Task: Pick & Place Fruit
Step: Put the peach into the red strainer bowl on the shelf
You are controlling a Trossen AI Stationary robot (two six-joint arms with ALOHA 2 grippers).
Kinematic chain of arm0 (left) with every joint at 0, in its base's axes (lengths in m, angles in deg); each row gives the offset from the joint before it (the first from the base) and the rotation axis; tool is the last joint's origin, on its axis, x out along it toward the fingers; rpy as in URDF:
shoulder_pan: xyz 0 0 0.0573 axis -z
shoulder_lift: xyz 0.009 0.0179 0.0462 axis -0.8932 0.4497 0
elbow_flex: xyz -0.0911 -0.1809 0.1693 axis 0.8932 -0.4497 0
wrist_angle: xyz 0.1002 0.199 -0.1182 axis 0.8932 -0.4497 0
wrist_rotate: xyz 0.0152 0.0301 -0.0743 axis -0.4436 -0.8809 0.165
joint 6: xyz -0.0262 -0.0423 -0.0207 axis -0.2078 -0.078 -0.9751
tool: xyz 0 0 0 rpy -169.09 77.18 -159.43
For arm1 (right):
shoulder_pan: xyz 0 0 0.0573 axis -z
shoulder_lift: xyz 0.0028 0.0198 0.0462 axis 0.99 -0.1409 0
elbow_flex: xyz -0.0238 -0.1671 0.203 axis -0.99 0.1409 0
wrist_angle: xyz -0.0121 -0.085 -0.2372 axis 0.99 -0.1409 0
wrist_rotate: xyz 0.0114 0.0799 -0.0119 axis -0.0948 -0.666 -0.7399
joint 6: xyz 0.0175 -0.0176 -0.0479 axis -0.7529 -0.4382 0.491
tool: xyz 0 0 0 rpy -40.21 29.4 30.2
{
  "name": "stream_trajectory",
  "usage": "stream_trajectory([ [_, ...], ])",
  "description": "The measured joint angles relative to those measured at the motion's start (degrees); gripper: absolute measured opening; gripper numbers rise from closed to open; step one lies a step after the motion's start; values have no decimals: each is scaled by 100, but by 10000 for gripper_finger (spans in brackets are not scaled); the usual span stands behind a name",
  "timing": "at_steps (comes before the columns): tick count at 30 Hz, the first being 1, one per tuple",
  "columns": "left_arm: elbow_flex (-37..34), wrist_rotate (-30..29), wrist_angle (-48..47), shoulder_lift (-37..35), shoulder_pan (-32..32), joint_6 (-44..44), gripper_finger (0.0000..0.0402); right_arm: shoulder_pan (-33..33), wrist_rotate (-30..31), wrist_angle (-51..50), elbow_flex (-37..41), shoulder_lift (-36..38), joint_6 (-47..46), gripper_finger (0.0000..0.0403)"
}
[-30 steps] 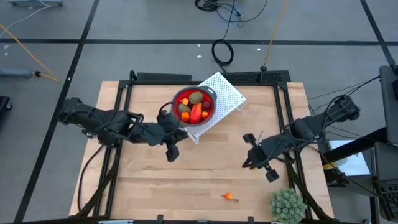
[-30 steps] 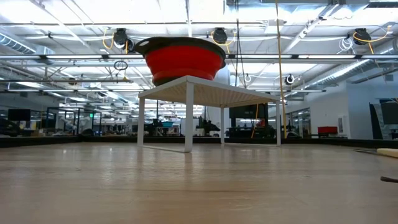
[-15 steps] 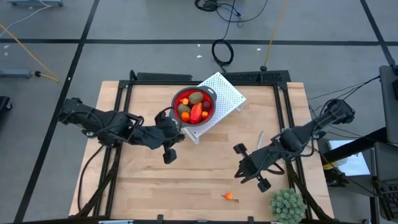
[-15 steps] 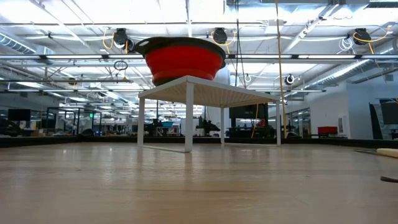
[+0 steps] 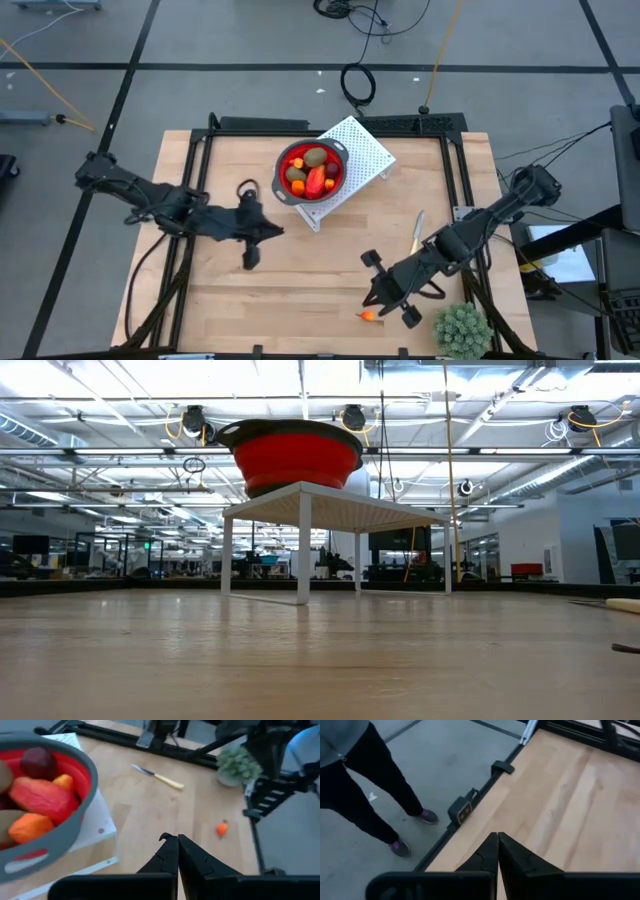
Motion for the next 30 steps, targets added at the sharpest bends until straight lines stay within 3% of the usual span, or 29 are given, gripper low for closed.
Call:
stream_trajectory([
  [14,-1888,-286,444,-2087,673,63,5,-167,15,472,-1,-936,-1247,4],
  [30,-2962,217,844,-3339,609,961,7,-255,-20,9,-2,-1422,-2832,5],
])
